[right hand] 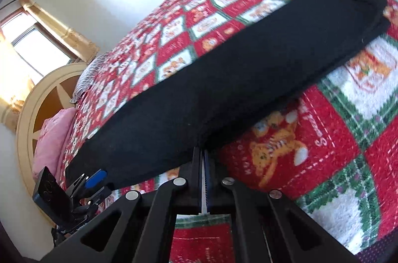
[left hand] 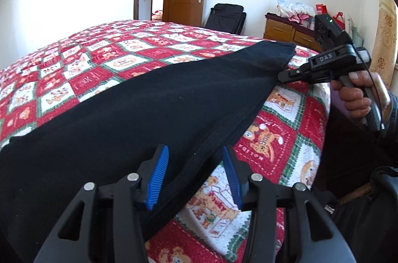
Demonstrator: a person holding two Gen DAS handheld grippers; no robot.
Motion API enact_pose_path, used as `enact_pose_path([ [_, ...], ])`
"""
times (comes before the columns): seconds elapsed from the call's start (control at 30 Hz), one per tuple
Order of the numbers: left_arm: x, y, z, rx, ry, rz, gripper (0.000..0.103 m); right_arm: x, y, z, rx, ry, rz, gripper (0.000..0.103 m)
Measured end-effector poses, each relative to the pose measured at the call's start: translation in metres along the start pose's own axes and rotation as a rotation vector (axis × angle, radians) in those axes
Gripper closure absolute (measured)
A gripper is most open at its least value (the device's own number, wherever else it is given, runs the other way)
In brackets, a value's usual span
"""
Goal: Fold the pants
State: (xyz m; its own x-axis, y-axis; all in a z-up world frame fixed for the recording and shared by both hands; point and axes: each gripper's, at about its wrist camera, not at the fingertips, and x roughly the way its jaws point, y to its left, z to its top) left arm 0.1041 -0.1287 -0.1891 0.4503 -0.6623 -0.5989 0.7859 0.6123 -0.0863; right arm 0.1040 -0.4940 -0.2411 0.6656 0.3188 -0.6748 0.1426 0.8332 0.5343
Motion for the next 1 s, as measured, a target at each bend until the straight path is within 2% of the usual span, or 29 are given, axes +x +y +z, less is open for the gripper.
enact_pose_path([
  [0.17,0.005,-0.009,-0.003,0.06,0.019,0.047,0.055,0.005,-0.001,-0.001,-0.009,0.022,0.0,0.101],
  [0.27,0.006,-0.014,-0.003,0.103,0.024,0.083,0.055,0.001,0.006,0.0,-0.031,0.002,0.006,0.1],
  [0.5,0.003,-0.009,-0.003,0.077,0.017,0.085,0.059,0.009,0.006,-0.004,-0.05,0.009,-0.016,0.1],
  [0.53,0.003,-0.008,-0.003,0.071,0.015,0.076,0.061,0.011,0.005,-0.005,-0.052,0.012,-0.021,0.1],
  [0.6,0.001,-0.004,-0.002,0.043,0.01,0.053,0.075,0.013,0.005,-0.006,-0.062,0.007,-0.023,0.1],
  [0.63,0.001,-0.003,-0.001,0.04,0.014,0.051,0.087,0.013,0.006,-0.005,-0.068,0.004,-0.025,0.1],
  [0.83,0.002,-0.008,-0.002,0.067,0.03,0.056,0.099,0.013,0.011,-0.007,-0.104,-0.011,-0.044,0.1],
  [1.0,-0.013,-0.008,-0.001,0.077,-0.004,0.035,0.099,0.007,0.014,-0.006,-0.111,-0.034,-0.044,0.1],
])
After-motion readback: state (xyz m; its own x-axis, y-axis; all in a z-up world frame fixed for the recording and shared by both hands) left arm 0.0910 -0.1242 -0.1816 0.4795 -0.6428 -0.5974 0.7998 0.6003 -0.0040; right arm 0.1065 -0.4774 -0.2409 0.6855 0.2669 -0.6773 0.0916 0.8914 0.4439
